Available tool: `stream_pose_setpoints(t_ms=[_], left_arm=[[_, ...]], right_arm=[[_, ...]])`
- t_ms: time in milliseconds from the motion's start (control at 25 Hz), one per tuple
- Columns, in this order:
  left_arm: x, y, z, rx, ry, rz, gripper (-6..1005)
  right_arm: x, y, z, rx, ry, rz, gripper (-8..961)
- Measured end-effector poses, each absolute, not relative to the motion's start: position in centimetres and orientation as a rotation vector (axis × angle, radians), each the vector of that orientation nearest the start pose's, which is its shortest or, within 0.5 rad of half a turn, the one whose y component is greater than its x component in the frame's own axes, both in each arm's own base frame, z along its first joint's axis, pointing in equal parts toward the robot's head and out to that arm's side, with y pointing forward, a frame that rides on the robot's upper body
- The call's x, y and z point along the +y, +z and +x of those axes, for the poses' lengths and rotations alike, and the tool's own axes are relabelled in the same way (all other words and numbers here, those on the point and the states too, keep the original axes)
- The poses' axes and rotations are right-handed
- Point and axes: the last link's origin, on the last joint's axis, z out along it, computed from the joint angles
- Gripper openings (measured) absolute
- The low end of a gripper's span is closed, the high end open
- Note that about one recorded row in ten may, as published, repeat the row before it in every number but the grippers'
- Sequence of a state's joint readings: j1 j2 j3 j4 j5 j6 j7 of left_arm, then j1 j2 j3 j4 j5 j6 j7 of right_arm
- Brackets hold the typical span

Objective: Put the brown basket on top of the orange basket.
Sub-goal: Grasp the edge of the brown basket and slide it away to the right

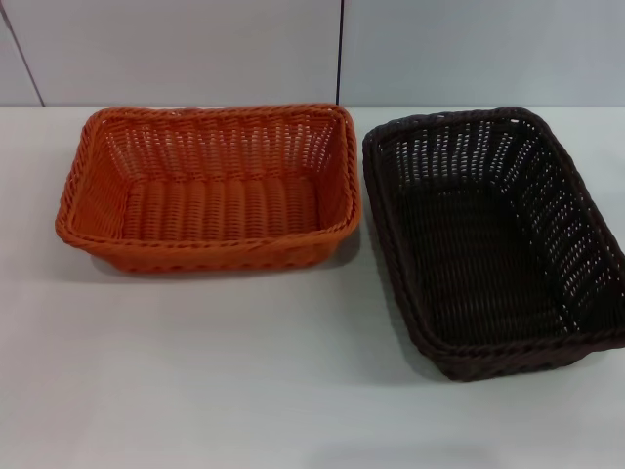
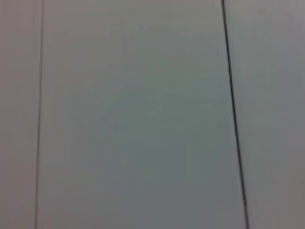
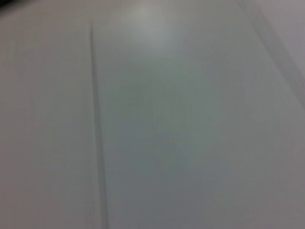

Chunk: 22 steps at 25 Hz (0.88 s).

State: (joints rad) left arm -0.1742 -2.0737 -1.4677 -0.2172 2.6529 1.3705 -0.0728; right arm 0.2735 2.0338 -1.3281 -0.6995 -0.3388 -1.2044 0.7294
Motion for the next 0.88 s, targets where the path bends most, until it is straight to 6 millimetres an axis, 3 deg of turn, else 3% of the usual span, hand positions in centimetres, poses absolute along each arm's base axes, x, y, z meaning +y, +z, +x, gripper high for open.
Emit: stream_pose_setpoints(t_ms=[160,440,640,880], left_arm=[[24.9,6.1,-39.4,-0.469,-0.585,-1.172,785],[25.2,5.8,-40.0,-0.517,-0.559,-1.173,785],[25.4,5.8,-40.2,-0.53,-0.552,-1.169,784],[25.7,5.9,-40.7,-0.565,-0.534,-1.155,784]], right_arm=[[38.6,8.5,21.4,0.422,1.014,-1.881,740],[40.9,9.0,16.6,0.662,0.722,-2.181,741],[40.3,8.8,14.4,0.791,0.492,-2.425,741],[37.9,9.3,11.9,0.73,0.229,-2.751,741]])
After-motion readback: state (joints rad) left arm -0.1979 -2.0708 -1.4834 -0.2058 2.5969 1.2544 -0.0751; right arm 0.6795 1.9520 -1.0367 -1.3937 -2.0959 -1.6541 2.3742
